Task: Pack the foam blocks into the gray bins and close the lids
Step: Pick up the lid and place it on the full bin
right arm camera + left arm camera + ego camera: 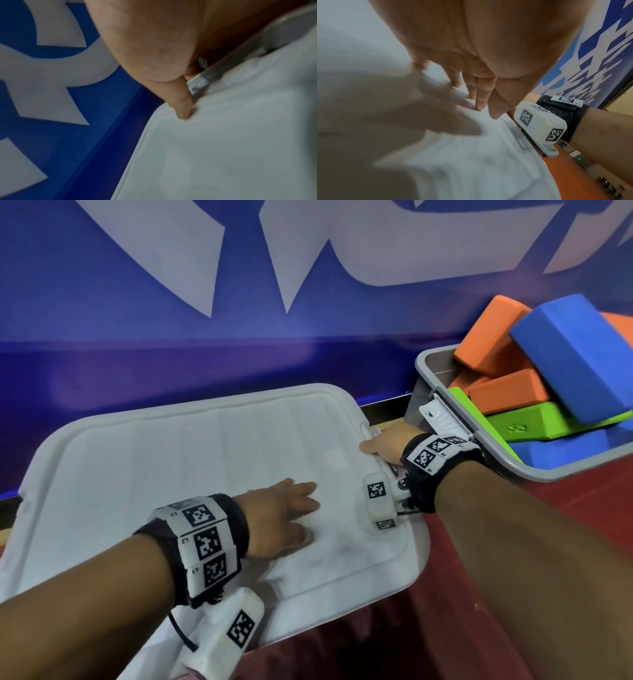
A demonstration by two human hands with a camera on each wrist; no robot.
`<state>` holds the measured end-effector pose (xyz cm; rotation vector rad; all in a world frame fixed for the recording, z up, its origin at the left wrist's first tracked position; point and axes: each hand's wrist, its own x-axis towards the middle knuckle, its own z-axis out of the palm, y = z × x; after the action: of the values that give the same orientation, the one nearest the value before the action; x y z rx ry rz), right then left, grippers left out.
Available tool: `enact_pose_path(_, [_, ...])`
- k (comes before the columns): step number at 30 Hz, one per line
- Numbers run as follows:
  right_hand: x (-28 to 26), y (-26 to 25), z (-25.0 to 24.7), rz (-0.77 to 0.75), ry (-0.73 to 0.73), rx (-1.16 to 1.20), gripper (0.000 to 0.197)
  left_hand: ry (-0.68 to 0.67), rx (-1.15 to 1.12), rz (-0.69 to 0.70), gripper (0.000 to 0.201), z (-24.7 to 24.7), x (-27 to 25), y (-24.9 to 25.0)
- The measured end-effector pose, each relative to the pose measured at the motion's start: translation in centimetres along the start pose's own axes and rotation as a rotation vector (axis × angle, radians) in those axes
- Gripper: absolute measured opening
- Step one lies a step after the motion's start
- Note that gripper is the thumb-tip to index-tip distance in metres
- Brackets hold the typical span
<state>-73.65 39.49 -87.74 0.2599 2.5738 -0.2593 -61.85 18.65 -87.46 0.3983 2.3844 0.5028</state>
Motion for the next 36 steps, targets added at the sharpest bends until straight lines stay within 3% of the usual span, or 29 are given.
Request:
enact_pose_path(4, [0.8,0.5,1.0,-0.021,0.031,0.21,0.048,-0.034,-0.001,0.003,0.055,0.0,-0.2,-0.2])
enact_pose_path(9, [0.8,-0.3,1.1,-0.007,0.11,0.085,0.04,-0.021,0.049,0.012,0.061,1.3,-0.5,-0.1])
enact_pose_path(13, [0.5,-0.8,1.5,-0.048,0.176,0.072,0.045,-0.034,0.135,0.005,0.062,1.7,-0.3,0.1])
enact_pose_path(16, [-0.3,-1.8,1.4,-0.043,0.192,-0.076,0.041,-0.053,0.102,-0.009,0.062,1.6,-0.5,-0.3])
enact_pose_path(19, [-1.3,-2.3,1.0,-0.067,0.16,-0.188,0.039,-0.049,0.118,-0.011,0.063,1.6,-0.8,-0.3])
enact_pose_path(22, [-0.9,-1.9,1.2,-0.117,0.038,-0.344,0.044,-0.016,0.127,0.016,0.064,1.8,-1.2,-0.4])
enact_pose_path(25, [-0.9,-1.6,1.0,-0.085,0.004,-0.257,0.039,0.02,0.123,0.051,0.064,1.8,-1.7,-1.2])
enact_pose_path(29, [-2.0,-1.8,1.5,-0.099,-0.084,-0.415,0.031,0.06,0.121,0.076,0.063,2.2,-2.1,-2.3])
enact_pose_path(31, [2.6,-0.9,3.2,-0.136,-0.099,-0.572,0.04,0.066,0.135,0.073,0.063,2.4,-2.4,-2.8])
enact_pose_path(33, [6.1,-0.3,5.2,-0.08,-0.133,-0.674,0.037,0.07,0.139,0.081,0.064,2.6,-2.5,-3.2])
enact_pose_path(35, [3.8,-1.4,4.7,-0.049,-0.093,-0.68,0.035,0.06,0.118,0.092,0.064,2.7,-2.5,-3.4])
enact_pose_path(36, [-0.6,-3.1,3.6,-0.067,-0.069,-0.628,0.035,0.06,0.097,0.098,0.063,2.6,-2.5,-3.5])
